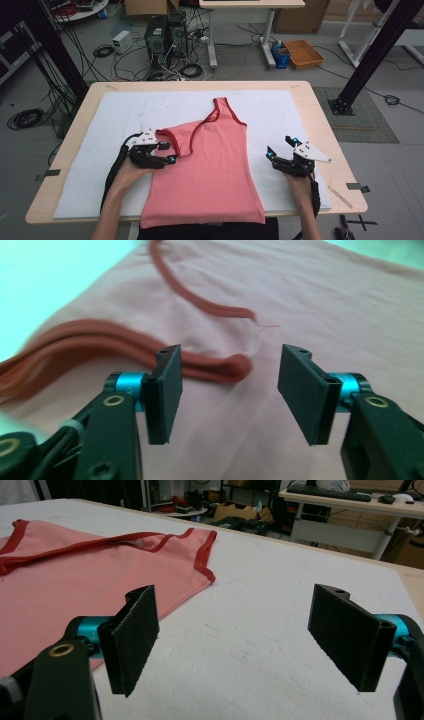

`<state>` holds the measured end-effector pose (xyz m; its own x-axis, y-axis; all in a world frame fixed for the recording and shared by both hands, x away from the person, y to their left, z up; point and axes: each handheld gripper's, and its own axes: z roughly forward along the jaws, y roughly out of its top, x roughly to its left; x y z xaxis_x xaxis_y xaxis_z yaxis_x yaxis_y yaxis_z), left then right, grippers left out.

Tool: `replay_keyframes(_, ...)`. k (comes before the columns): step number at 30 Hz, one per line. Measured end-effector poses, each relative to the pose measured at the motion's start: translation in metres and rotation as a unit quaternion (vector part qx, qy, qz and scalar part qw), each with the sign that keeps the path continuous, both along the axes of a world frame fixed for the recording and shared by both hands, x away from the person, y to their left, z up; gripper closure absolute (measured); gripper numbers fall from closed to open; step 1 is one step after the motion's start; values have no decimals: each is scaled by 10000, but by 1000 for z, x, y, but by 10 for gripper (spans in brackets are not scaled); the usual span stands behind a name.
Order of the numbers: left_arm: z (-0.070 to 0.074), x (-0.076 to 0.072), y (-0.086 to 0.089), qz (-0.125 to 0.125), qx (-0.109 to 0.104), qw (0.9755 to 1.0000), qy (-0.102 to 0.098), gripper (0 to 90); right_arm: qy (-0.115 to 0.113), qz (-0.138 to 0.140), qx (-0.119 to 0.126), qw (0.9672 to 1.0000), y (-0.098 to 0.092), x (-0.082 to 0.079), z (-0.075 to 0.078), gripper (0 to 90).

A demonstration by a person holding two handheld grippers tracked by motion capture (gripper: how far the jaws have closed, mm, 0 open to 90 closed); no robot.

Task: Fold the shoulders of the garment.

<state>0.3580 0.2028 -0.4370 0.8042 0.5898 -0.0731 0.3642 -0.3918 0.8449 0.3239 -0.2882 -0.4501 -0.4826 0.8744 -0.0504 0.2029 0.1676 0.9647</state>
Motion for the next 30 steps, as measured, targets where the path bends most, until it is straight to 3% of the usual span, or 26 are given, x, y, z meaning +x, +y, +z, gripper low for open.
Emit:
replay_keyframes(6,-3,-4,17,316,16,9995,-60,370,74,16,-103,9999,2,1,0,201)
replay_keyframes(11,-6,-7,32,545,-91,9984,-122,350,238,97,-180,9995,3,5,1,201)
replay_keyframes(15,-6,-7,40,695,-208,9972,-165,318,362,157,-100,9992,2,13,3,201)
replay_keyframes(18,-8,-7,43,752,-224,9968,-150,309,581,204,14,9981,2,27,8,196)
replay_keyframes(24,-12,-4,45,860,-244,9960,-100,301,943,583,-93,9938,16,61,31,189)
replay_keyframes(30,-12,-4,45,897,-222,9957,-115,301,1379,887,-120,9864,36,107,45,189)
